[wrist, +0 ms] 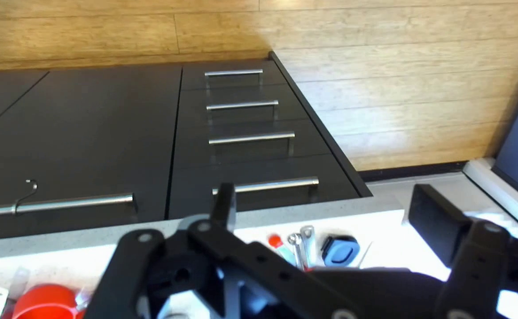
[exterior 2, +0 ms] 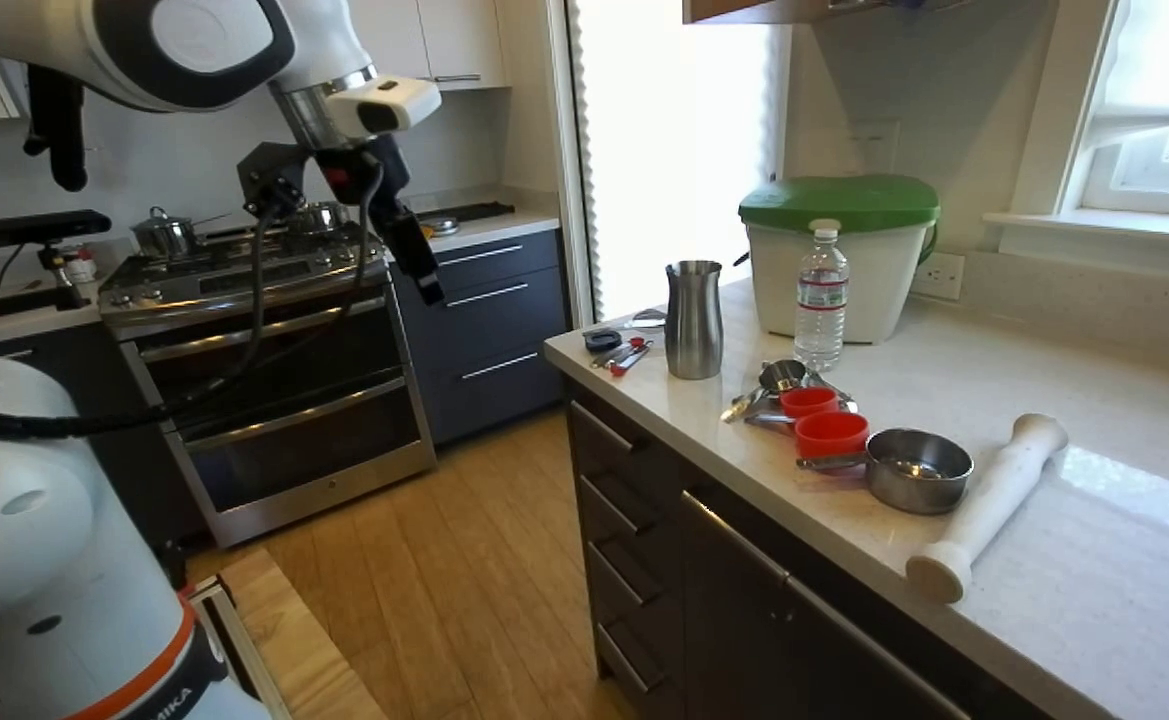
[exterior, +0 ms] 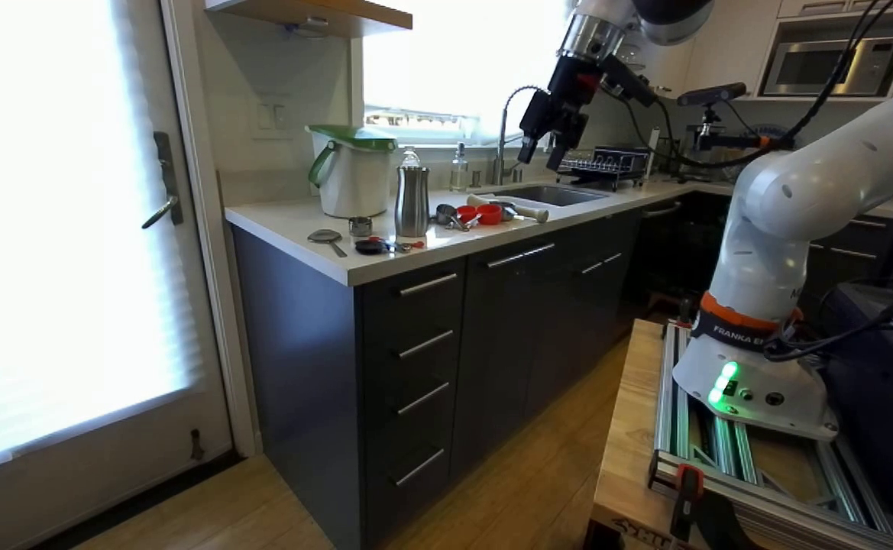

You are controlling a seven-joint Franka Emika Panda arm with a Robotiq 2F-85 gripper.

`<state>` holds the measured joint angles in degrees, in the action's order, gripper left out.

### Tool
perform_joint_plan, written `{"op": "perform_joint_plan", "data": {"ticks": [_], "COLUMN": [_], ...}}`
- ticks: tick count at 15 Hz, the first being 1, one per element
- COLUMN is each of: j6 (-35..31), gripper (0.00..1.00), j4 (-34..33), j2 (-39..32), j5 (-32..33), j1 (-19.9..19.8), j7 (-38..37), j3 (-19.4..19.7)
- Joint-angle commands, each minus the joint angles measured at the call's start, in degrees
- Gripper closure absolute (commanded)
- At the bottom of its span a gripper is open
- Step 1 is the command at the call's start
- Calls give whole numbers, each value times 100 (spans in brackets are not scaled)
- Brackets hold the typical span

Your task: Close the open drawer fully

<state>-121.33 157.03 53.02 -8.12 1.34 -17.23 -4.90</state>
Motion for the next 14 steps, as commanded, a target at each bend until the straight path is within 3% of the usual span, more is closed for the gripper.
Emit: {"op": "perform_joint_plan", "data": {"ticks": [1,14], "j6": [21,18], "gripper": [0,0], "j4": [-8,-21], "j2": [71,-150], "j5": [-55,-47], "j1": [-65,-65], "j7": [55,67], "j3": [-54,-54]}}
